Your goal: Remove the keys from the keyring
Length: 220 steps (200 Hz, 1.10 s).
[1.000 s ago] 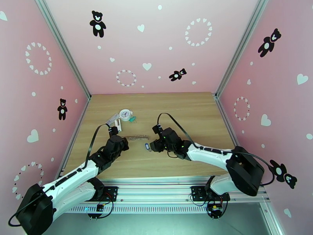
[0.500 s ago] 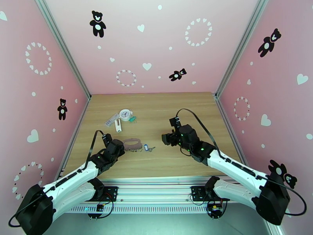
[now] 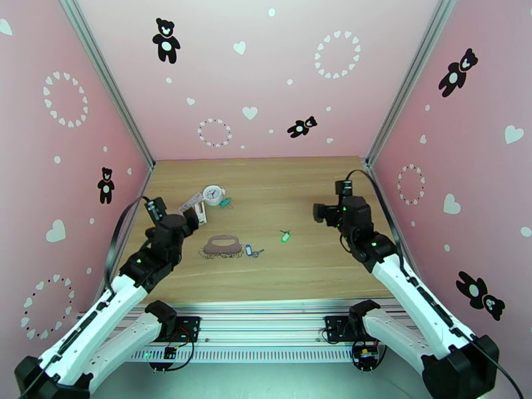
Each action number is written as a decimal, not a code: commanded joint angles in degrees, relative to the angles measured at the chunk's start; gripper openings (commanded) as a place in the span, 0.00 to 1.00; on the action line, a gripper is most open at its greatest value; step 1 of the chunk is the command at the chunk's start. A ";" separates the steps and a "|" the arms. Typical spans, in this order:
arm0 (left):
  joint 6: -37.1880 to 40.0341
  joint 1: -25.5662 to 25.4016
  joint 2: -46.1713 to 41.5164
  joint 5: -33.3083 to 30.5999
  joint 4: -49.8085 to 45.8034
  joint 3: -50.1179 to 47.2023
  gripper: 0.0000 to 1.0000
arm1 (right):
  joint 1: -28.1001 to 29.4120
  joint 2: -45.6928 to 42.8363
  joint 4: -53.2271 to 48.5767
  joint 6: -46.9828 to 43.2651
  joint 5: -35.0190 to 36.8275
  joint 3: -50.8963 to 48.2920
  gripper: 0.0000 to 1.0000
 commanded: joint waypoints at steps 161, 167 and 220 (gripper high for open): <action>26.34 14.97 39.45 18.71 79.24 -22.42 0.99 | -12.49 30.90 54.38 -12.33 -19.38 -18.87 0.99; 23.72 16.85 37.95 21.39 75.76 -22.38 0.99 | -12.32 30.91 54.05 -12.50 -19.16 -18.84 0.99; 23.91 17.12 37.64 22.38 75.04 -22.21 0.98 | -11.17 30.60 54.85 -13.22 -17.69 -19.31 0.99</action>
